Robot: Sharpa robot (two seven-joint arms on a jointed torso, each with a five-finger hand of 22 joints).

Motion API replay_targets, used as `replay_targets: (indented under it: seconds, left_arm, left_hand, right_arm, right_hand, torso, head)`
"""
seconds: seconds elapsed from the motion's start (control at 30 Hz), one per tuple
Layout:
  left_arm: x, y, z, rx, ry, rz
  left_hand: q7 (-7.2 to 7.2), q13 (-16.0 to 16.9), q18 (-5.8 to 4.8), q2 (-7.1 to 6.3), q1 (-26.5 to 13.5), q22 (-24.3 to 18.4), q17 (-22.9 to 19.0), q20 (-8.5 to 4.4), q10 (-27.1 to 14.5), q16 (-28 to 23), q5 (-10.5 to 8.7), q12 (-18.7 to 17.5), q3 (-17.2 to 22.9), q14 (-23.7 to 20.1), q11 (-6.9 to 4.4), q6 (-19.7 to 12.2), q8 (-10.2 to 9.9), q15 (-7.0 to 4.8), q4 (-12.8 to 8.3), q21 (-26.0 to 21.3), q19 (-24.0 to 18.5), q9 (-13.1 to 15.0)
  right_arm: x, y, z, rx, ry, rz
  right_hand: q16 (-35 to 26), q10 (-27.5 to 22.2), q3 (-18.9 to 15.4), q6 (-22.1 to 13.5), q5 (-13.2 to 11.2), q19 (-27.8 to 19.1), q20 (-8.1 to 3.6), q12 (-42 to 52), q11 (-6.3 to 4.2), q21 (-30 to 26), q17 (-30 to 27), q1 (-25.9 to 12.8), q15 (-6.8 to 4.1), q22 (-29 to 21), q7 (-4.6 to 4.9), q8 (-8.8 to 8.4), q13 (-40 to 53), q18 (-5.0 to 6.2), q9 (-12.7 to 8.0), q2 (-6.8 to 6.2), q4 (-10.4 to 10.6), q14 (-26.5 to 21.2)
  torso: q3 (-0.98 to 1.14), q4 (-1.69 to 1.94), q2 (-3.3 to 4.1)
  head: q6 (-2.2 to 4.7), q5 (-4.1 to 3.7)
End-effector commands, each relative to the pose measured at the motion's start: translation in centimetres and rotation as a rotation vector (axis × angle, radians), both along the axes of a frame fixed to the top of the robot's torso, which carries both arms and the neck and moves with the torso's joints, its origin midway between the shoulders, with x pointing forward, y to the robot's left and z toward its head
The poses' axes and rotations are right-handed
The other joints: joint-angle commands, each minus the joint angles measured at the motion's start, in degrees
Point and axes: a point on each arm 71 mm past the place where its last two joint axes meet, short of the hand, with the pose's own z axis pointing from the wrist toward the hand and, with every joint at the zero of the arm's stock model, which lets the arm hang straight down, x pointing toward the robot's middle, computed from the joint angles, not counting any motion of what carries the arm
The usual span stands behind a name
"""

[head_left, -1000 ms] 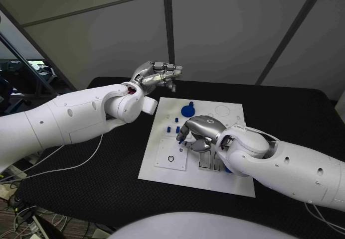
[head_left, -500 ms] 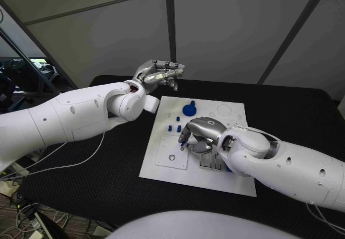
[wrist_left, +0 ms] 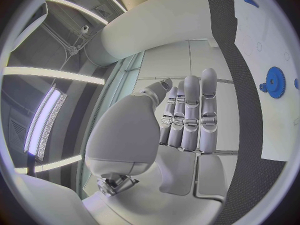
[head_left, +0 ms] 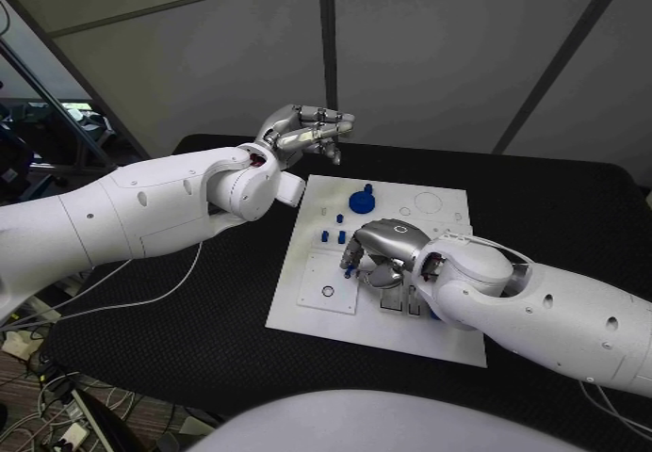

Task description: Assemble the parts on the task board

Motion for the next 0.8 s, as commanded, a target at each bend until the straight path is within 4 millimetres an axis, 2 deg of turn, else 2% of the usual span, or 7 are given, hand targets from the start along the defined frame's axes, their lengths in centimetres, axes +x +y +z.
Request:
replay_targets:
  seconds: [0.03, 0.37, 0.8]
  left_arm:
    - [0.00, -0.11, 0.15, -0.008, -0.005, -0.012]
    - [0.02, -0.08, 0.16, -0.007, -0.005, -0.011]
    - [0.01, -0.02, 0.18, -0.007, -0.004, -0.011]
  left_hand:
    - [0.07, 0.1, 0.20, 0.04, 0.1, -0.1, -0.1, -0.18, -0.4, -0.3, -0.23, 0.2, -0.2, -0.1, 0.02, -0.2, -0.1, 0.15, -0.1, -0.3, 0.0, -0.1]
    - [0.07, 0.1, 0.20, 0.04, 0.1, -0.1, -0.1, -0.18, -0.4, -0.3, -0.23, 0.2, -0.2, -0.1, 0.02, -0.2, -0.1, 0.15, -0.1, -0.3, 0.0, -0.1]
    - [0.07, 0.1, 0.20, 0.04, 0.1, -0.1, -0.1, -0.18, -0.4, -0.3, -0.23, 0.2, -0.2, -0.1, 0.02, -0.2, -0.1, 0.15, -0.1, -0.3, 0.0, -0.1]
  right_arm:
    - [0.04, 0.03, -0.12, -0.028, -0.007, 0.003]
    - [-0.03, 0.23, -0.27, -0.044, -0.002, 0.011]
    - [-0.11, 0.37, -0.51, -0.075, 0.002, 0.017]
  right_hand:
    - [0.2, 0.2, 0.2, 0.1, 0.2, 0.3, 0.10, 0.0, 0.03, 0.4, 0.0, 0.2, -0.18, 4.0, 0.32, -0.34, 0.1, -1.04, 0.1, 0.46, 0.0, 1.6]
    - [0.2, 0.2, 0.3, 0.1, 0.2, 0.3, 0.11, 0.0, 0.04, 0.4, -0.1, 0.2, -0.18, 4.0, 0.32, -0.35, 0.1, -1.04, 0.1, 0.49, 0.0, 1.6]
    - [0.2, 0.2, 0.2, 0.1, 0.1, 0.3, 0.13, -0.1, 0.04, 0.4, 0.0, 0.1, -0.16, 4.0, 0.32, -0.35, 0.1, -1.03, 0.1, 0.55, 0.0, 1.6]
  torso:
    - [-0.03, 0.02, 0.00]
    - [-0.04, 0.02, -0.10]
    - [-0.04, 0.03, -0.04]
  head:
    - [-0.16, -0.03]
    - [-0.65, 0.24]
    - [-0.66, 0.40]
